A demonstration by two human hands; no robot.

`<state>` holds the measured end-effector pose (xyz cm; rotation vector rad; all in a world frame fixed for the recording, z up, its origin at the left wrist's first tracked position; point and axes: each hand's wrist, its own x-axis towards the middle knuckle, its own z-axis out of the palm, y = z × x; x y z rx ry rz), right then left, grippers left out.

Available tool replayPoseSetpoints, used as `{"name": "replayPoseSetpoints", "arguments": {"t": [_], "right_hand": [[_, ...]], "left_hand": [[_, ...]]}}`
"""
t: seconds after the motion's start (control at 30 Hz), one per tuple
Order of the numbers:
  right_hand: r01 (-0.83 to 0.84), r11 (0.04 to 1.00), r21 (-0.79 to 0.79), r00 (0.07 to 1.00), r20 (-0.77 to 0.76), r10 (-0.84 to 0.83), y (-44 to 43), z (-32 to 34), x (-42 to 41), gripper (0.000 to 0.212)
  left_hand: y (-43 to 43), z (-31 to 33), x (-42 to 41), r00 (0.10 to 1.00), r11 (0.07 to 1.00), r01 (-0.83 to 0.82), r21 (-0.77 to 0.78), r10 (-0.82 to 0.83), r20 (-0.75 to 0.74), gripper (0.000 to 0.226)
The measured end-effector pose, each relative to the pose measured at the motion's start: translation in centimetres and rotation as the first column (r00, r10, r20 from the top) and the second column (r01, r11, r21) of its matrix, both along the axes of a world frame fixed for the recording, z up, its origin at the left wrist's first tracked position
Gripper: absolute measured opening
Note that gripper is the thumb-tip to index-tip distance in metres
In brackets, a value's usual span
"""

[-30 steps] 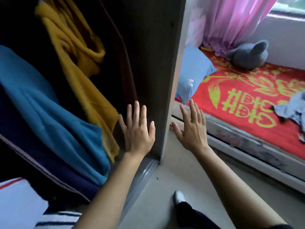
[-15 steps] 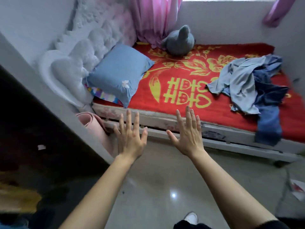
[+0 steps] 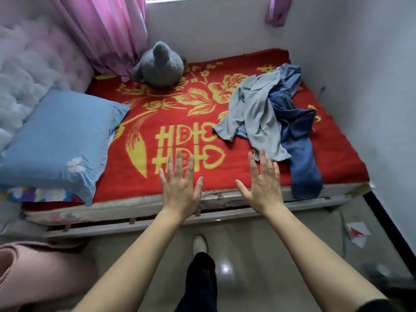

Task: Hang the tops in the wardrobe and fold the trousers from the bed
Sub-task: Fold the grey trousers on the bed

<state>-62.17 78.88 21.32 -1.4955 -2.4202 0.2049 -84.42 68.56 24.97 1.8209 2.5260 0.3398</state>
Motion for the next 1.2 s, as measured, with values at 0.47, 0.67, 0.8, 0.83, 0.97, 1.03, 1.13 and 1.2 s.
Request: {"name": "replayPoseSetpoints", "arguments": {"t": [0.47, 0.67, 0.8, 0.83, 0.97, 1.03, 1.13, 1.2], "right_hand": [[0.292, 0.938, -0.185, 0.952, 0.155, -0.265, 27.6, -4.8, -2.8, 0.097], [0.317, 0.9, -0.298, 0.948, 0.136, -0.289, 34.7, -9.2, -0.6, 0.095], [0.294, 0.858, -0.421, 0.956, 0.106, -0.275, 40.0, -12.4, 1.3, 0.095], [0.281, 0.846, -0.453, 0.959, 0.099, -0.266, 41.5, -13.0, 1.7, 0.096], [0.23, 0.813, -0.535, 0.968, 0.039, -0.248, 49.4, -15.5, 2.8, 0.095], [0.221, 0.79, -0.572, 0.959, -0.019, -0.282, 54.0, -16.7, 2.2, 0.093], [0.215, 0.755, -0.62, 0.912, -0.148, -0.382, 60.6, -18.8, 0.2, 0.093], [0.182, 0.742, -0.646, 0.833, -0.299, -0.465, 64.6, -20.5, -1.6, 0.09]], "left_hand": [[33.2, -6.4, -6.7, 0.985, 0.96, 0.159, -0.232, -0.138, 0.101, 0.073], [41.8, -11.2, -3.8, 0.985, 0.915, 0.17, -0.365, -0.145, 0.096, 0.076], [45.8, -14.3, -0.9, 0.995, 0.896, 0.086, -0.436, -0.053, 0.088, 0.079], [46.8, -14.9, -0.3, 0.996, 0.893, 0.057, -0.447, -0.017, 0.093, 0.079], [51.8, -17.9, 1.8, 0.99, 0.873, -0.005, -0.487, 0.074, 0.123, 0.082], [55.3, -19.5, 2.0, 0.983, 0.885, -0.026, -0.465, 0.108, 0.151, 0.083], [61.3, -22.7, 0.9, 0.963, 0.913, -0.079, -0.401, 0.175, 0.207, 0.084], [65.4, -25.4, -0.3, 0.952, 0.926, -0.101, -0.362, 0.196, 0.235, 0.084]]}}
